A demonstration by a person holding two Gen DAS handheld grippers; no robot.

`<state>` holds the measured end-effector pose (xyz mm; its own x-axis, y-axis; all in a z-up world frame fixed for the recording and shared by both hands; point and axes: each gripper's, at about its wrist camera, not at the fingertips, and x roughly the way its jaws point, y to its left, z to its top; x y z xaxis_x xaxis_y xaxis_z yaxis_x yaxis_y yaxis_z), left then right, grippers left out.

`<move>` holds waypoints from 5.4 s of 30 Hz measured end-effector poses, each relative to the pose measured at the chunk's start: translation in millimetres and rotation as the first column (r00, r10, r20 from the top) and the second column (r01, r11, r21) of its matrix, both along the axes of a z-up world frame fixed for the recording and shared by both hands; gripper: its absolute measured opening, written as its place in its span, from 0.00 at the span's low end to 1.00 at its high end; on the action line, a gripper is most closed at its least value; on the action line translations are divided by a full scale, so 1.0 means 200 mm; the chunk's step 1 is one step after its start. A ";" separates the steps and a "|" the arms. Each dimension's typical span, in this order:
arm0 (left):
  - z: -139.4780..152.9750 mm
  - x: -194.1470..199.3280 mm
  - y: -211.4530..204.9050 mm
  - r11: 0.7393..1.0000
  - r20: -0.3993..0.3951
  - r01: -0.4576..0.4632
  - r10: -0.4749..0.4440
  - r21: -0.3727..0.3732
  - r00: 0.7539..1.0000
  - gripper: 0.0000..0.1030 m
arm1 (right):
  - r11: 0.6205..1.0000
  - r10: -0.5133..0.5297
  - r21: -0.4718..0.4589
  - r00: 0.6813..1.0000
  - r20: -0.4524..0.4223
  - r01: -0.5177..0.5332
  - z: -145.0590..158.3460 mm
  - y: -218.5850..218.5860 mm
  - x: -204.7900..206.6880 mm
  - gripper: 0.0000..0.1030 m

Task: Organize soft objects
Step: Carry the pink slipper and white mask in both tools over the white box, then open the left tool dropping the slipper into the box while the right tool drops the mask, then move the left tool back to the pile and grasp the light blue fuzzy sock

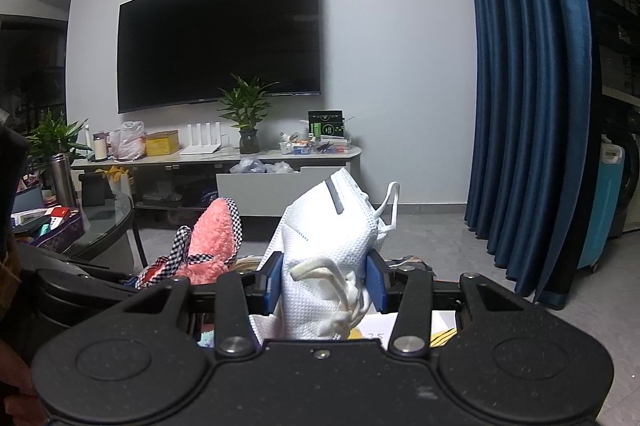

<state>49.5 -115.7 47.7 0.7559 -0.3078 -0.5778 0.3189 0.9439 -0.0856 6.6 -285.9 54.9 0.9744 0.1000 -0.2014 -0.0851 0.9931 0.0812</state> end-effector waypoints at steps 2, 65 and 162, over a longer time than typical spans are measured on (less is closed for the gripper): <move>0.00 0.00 -0.01 1.000 -0.001 0.007 -0.007 -0.001 1.000 0.47 | 1.000 -0.006 0.004 1.000 0.000 0.006 0.00 -0.02 0.00 0.51; -0.12 0.16 -0.33 0.993 -0.095 0.119 -0.117 0.011 0.989 0.48 | 0.980 -0.199 0.016 0.978 -0.067 0.201 -0.11 -0.37 0.08 0.53; -0.23 0.24 0.47 0.947 -0.175 -0.322 0.318 0.006 0.932 0.90 | 1.000 0.015 0.011 1.000 -0.020 -0.015 -0.04 0.07 0.06 0.80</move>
